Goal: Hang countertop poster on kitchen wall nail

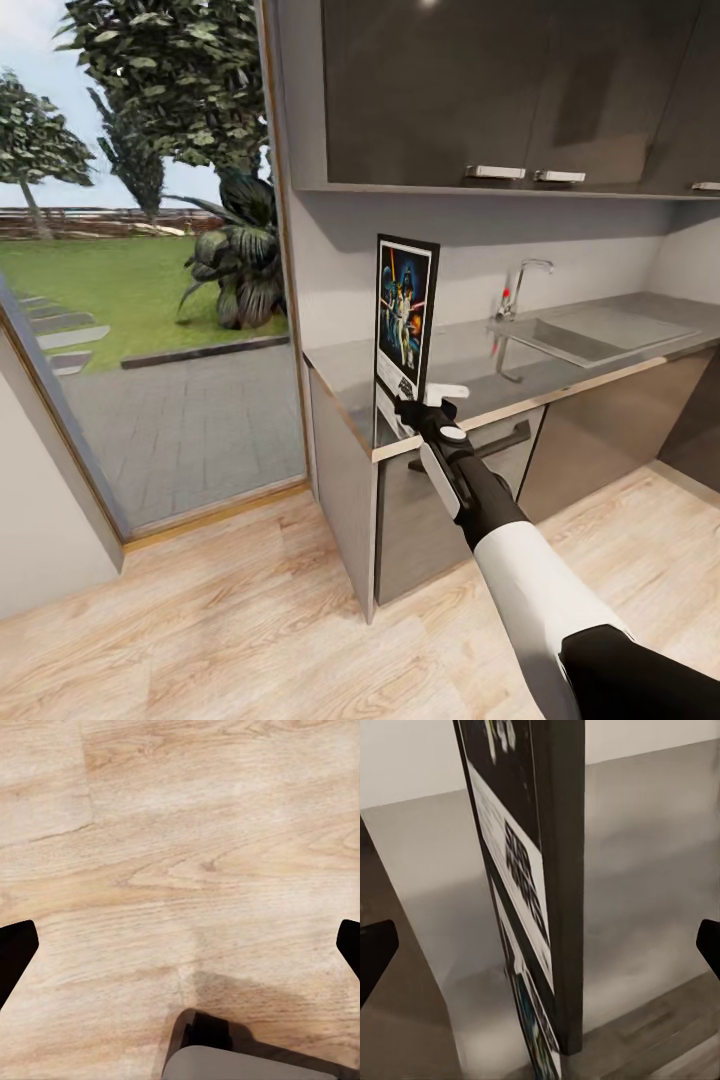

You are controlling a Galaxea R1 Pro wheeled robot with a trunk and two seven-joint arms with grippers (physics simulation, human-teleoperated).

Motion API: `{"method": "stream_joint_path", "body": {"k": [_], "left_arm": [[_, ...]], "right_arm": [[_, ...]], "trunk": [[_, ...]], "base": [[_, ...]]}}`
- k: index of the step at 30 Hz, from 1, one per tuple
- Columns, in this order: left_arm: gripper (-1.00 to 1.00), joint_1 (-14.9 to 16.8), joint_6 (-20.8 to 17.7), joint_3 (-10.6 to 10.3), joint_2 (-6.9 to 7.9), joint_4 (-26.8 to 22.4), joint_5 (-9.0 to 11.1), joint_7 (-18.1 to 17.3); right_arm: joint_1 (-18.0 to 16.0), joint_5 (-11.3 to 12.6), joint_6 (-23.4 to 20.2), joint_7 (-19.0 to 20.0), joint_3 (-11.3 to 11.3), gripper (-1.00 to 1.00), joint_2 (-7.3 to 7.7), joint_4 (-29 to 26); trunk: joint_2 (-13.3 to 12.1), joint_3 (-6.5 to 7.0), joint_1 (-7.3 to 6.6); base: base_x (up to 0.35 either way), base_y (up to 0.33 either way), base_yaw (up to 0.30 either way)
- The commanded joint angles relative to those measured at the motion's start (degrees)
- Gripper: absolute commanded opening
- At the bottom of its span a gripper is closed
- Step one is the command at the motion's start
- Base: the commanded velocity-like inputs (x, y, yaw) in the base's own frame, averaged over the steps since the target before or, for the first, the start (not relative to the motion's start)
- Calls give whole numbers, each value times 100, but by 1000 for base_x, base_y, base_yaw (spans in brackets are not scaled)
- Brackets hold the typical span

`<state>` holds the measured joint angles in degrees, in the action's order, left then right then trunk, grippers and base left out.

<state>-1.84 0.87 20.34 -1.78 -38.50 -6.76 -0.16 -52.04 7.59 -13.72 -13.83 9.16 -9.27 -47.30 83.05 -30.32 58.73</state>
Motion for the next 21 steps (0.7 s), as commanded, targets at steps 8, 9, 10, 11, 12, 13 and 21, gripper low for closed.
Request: {"method": "stream_joint_path", "body": {"k": [8,9,10,11,12,13,21], "left_arm": [[100,0,9,23,-7,-15,-62,-1],[100,0,9,23,-7,-15,-62,-1],[100,0,9,23,-7,-16,-62,0],[100,0,9,23,-7,-17,-63,-1],[100,0,9,23,-7,-17,-63,-1],[100,0,9,23,-7,-17,-63,-1],[100,0,7,25,-6,-18,-62,-2]], "right_arm": [[0,59,-19,-50,24,100,4,-8],[0,59,-18,-50,24,100,4,-8],[0,59,-18,-50,24,100,4,-8],[0,59,-17,-50,24,100,4,-8],[0,59,-19,-50,24,100,4,-8],[0,59,-18,-50,24,100,4,-8],[0,58,-17,-50,24,100,4,-8]], "trunk": [[3,-5,0],[3,-5,0],[3,-5,0],[3,-5,0],[3,-5,0],[3,-5,0],[3,-5,0]], "base": [[43,29,0],[12,9,0],[8,5,0],[5,3,0],[4,3,0],[2,1,0],[76,43,0]]}}
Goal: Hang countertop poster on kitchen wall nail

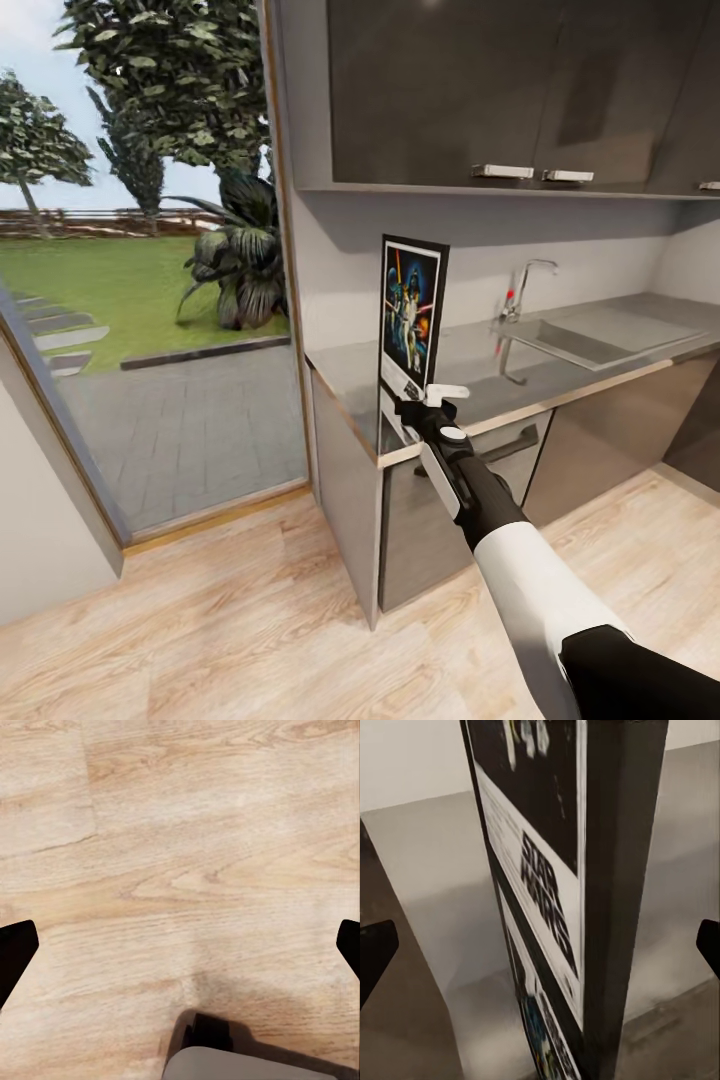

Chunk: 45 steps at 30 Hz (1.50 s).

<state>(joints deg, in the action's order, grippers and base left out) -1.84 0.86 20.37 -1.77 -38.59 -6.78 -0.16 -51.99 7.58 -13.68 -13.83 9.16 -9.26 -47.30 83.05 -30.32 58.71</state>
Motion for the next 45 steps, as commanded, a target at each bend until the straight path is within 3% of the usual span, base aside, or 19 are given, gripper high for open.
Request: {"method": "stream_joint_path", "body": {"k": [1,12,13,40,41,45], "left_arm": [[100,0,9,22,-7,-8,-60,-2],[100,0,10,23,-6,-8,-61,0],[100,0,10,24,-6,-8,-61,0],[100,0,8,26,-5,-8,-61,0],[100,0,10,29,-5,-10,-61,2],[100,0,10,29,-6,-10,-61,4]], "right_arm": [[-4,59,-20,-50,24,100,4,-7],[-4,54,-20,-50,24,100,4,-7],[-4,53,-20,-50,24,-100,4,-7],[14,69,-29,-62,24,-100,4,-54],[14,81,-99,-90,24,-100,4,-491],[14,84,-110,-92,24,-100,4,-538]], "trunk": [[3,-5,2],[3,-5,2],[3,-5,2],[3,-5,2],[3,-5,2],[3,-5,2]], "base": [[128,60,0],[29,14,0],[3,1,0],[0,0,0],[0,0,0],[0,0,0]]}}
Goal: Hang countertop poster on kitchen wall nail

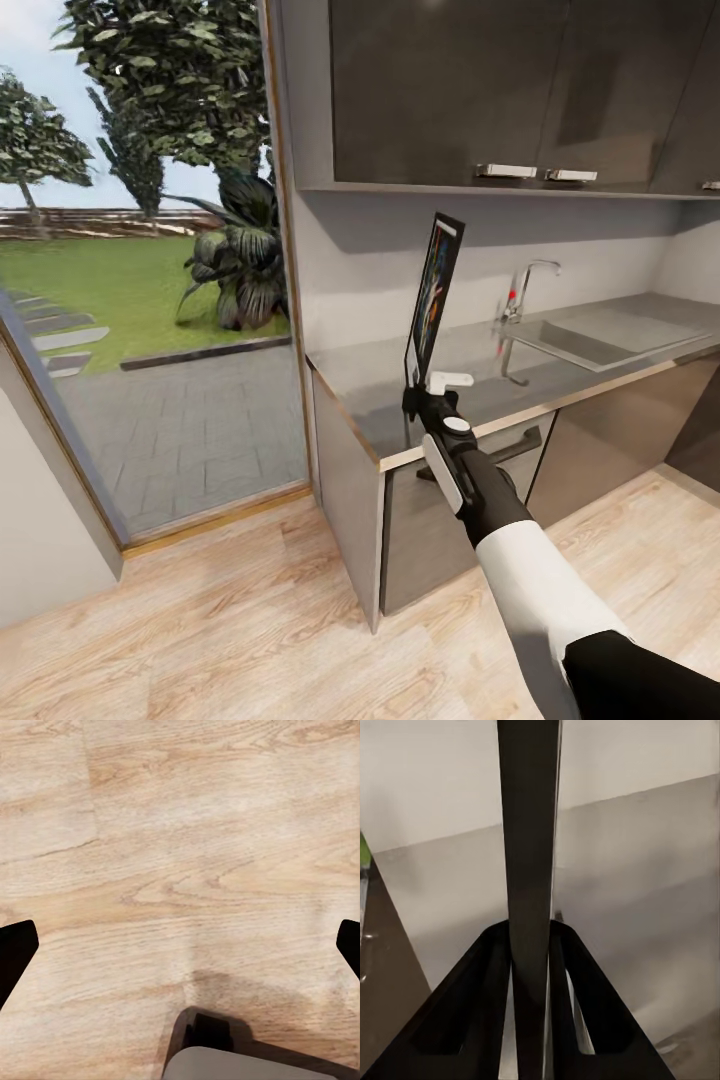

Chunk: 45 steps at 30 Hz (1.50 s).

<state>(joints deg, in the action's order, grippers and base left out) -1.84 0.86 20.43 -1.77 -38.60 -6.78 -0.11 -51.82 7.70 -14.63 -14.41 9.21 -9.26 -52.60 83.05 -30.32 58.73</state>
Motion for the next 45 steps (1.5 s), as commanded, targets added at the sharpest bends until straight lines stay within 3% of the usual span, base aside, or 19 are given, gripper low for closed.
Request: {"method": "stream_joint_path", "body": {"k": [1,7,21,42,45], "left_arm": [[100,0,9,23,-7,-8,-60,-2],[100,0,10,23,-7,-7,-60,-3],[100,0,10,23,-3,-10,-60,-7],[100,0,10,37,1,-16,-60,-7],[100,0,10,39,1,-16,-60,-7]], "right_arm": [[-4,70,-16,-34,19,-100,3,-16],[-4,71,-22,-35,19,-100,3,-63],[5,73,-31,-35,27,-100,3,-67],[40,56,-31,-21,38,-100,-4,-66],[93,54,-26,-13,232,-100,-5,-76]], "trunk": [[3,-5,0],[3,-5,0],[3,-3,0],[3,-2,0],[3,-2,0]], "base": [[0,0,0],[-56,0,0],[-313,0,18],[-175,123,266],[-236,198,285]]}}
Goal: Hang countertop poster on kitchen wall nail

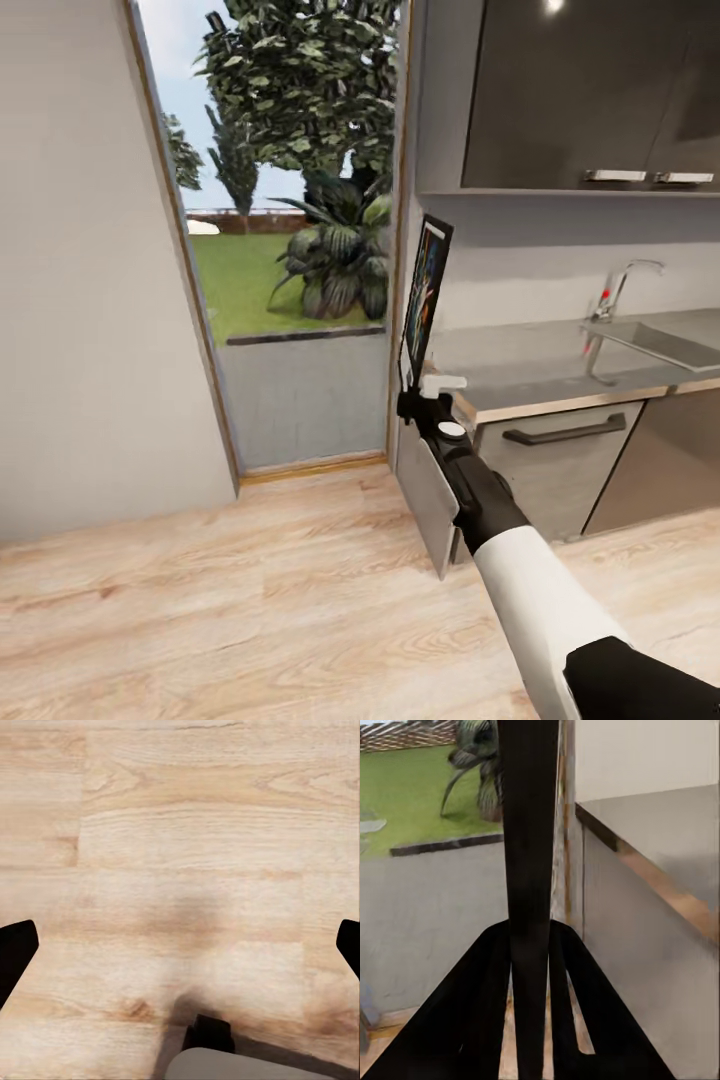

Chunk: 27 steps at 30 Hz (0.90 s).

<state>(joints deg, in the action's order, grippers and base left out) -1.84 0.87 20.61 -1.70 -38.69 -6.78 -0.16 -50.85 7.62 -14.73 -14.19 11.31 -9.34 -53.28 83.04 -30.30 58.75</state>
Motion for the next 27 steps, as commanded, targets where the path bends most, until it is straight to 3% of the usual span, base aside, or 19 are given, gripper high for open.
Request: {"method": "stream_joint_path", "body": {"k": [1,5,10,11,13,14,16,24,27], "left_arm": [[100,0,9,21,-6,-7,-58,-2],[100,0,9,22,-6,-7,-59,-2],[100,0,9,22,-6,-7,-57,-2],[100,0,9,22,-6,-7,-59,-2],[100,0,9,22,-6,-7,-59,-3],[100,0,9,22,-6,-7,-59,-6],[100,0,9,22,-6,-7,-60,-7],[100,0,9,22,-6,-1,-56,-10],[100,0,9,22,-6,-1,-58,-10]], "right_arm": [[10,63,-15,-34,114,-100,3,-12],[154,85,-23,-32,678,-100,6,-255],[480,96,-217,173,886,-100,10,-852],[667,94,-457,532,919,-100,14,-1195],[793,90,-592,828,929,-100,23,-1409],[961,82,-715,1261,936,-100,85,-1688],[1057,82,-763,1495,938,-100,157,-1831],[1377,88,-844,2874,922,-100,708,-2092],[1406,87,-858,3894,830,-100,987,-2105]], "trunk": [[3,-5,-2],[3,-5,-2],[3,-5,-2],[3,-5,-2],[3,-5,-2],[3,-5,-2],[3,-5,-2],[3,-5,-2],[3,-5,-2]], "base": [[-236,198,285],[-237,199,285],[-229,192,281],[-110,93,148],[-79,67,107],[-36,30,49],[-26,22,35],[-6,5,8],[-1,1,1]]}}
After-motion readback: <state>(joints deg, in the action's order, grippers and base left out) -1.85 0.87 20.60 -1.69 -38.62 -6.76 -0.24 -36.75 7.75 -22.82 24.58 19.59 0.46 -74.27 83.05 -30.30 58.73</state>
